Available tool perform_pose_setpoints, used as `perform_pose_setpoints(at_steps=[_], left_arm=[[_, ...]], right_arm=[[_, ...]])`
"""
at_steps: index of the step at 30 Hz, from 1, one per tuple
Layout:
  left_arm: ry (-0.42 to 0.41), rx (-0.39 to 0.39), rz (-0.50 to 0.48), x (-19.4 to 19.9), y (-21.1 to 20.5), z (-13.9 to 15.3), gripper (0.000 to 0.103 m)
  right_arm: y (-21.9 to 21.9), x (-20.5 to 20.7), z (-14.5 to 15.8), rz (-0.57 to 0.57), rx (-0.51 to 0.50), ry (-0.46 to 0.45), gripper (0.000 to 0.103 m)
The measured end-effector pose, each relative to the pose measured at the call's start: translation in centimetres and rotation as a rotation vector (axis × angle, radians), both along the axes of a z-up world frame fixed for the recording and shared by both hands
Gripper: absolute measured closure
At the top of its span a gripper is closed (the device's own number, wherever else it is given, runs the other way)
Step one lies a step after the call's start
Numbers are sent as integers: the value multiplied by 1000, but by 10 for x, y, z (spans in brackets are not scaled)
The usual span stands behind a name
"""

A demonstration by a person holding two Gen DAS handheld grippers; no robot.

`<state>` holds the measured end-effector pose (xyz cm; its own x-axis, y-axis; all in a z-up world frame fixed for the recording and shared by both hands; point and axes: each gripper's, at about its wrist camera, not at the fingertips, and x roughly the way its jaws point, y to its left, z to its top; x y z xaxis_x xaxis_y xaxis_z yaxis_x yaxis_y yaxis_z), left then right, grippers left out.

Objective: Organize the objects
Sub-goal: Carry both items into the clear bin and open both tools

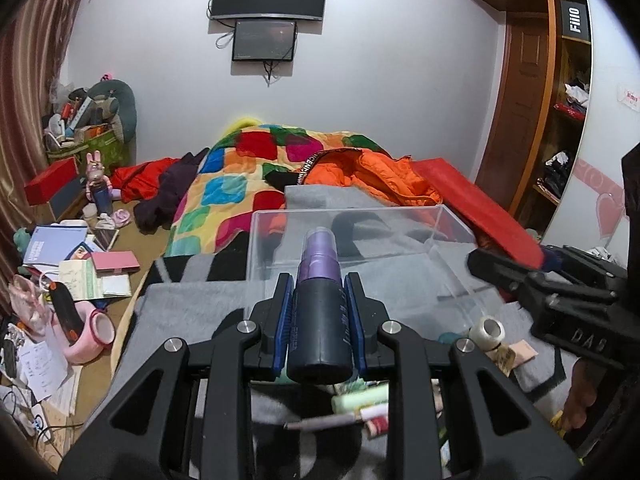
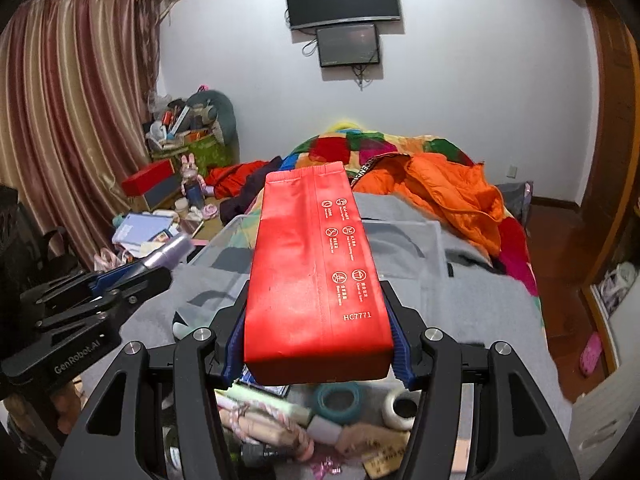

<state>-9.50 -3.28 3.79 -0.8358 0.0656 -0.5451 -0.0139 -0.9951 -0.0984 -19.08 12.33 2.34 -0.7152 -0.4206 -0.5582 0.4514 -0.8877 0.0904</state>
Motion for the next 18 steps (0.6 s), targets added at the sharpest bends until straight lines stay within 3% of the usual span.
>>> perform_pose_setpoints(at_steps=[5,18], left_arm=[[-32,3,-12,-26,0,-3,78],[-158,2,-47,-74,1,-28,78]], right_arm=[[-14,-17,-5,29,38,-28,50],[-4,-57,-42,-28,75,-156,50]])
